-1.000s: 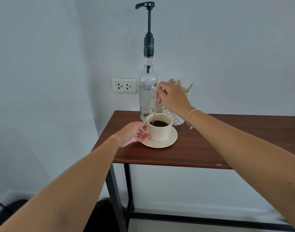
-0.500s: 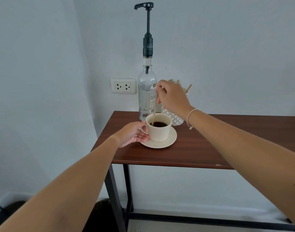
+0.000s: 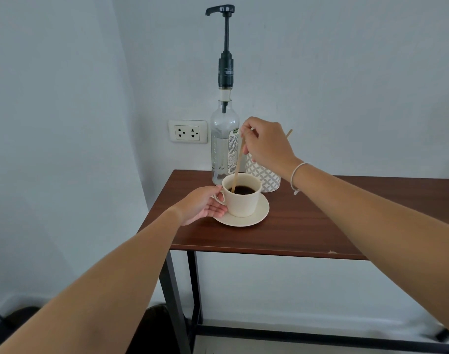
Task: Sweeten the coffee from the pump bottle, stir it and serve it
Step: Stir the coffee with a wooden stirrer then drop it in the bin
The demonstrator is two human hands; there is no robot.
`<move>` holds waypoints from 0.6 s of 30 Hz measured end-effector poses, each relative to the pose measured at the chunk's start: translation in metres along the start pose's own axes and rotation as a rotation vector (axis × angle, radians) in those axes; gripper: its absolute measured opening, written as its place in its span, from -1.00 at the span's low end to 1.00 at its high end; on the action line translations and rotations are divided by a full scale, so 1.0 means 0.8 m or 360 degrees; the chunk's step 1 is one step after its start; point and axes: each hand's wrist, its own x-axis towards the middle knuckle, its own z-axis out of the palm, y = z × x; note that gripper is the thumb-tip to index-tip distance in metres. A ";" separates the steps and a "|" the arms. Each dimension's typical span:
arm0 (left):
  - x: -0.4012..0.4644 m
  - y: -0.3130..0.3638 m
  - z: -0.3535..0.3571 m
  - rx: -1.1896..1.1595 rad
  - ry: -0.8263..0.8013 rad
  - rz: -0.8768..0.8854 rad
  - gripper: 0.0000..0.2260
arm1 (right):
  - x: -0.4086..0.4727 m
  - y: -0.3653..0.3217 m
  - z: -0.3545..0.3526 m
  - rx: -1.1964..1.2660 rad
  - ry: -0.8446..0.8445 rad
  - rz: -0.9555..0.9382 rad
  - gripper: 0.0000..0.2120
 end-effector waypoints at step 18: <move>-0.010 0.009 0.005 0.0095 0.0050 -0.0026 -0.73 | 0.000 0.002 -0.014 0.0037 0.0077 0.0085 -0.76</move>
